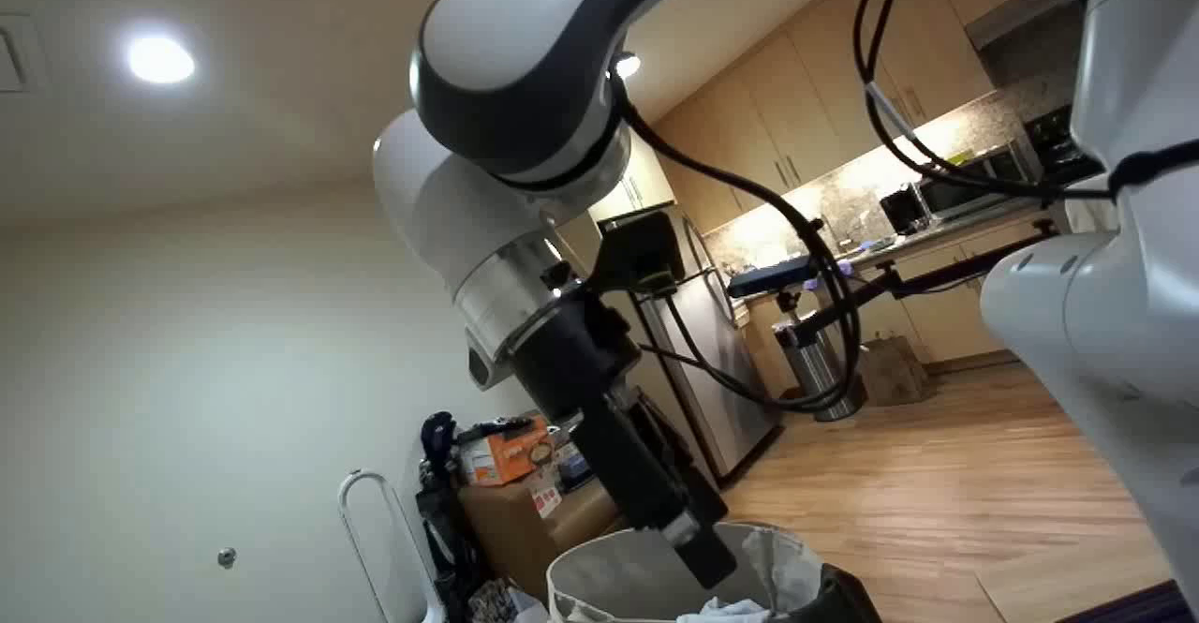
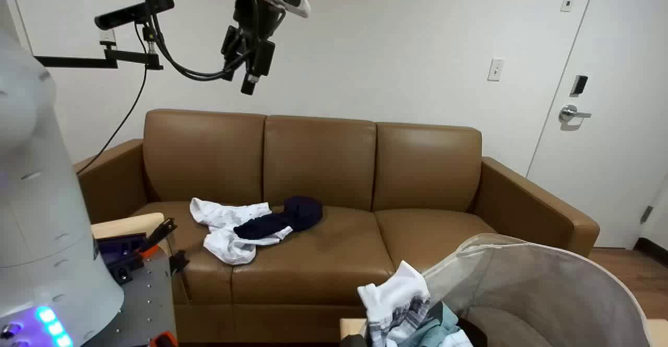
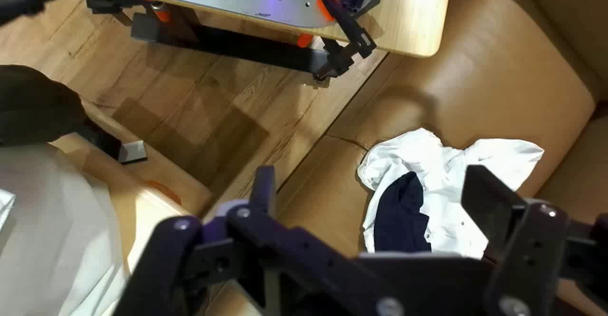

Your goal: Move the clothes on the chair to the right

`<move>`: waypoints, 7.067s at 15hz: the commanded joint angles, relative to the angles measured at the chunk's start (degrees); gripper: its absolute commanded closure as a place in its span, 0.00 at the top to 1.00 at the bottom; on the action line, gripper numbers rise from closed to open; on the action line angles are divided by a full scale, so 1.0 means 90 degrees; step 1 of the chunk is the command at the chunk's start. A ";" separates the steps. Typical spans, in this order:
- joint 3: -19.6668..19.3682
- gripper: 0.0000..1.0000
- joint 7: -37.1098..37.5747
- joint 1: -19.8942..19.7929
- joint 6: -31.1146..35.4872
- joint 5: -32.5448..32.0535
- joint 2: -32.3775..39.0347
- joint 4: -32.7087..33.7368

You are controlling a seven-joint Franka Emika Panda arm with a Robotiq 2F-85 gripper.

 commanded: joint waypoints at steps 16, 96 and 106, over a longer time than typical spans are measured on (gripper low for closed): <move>-0.0106 1.00 -0.3540 0.0330 0.5567 -0.0365 0.3654 0.0749; 0.1173 1.00 -0.7971 0.1886 0.1983 -0.0463 1.2871 0.9226; 0.0725 0.67 -0.8031 0.2315 0.4776 -0.0828 1.2897 0.8362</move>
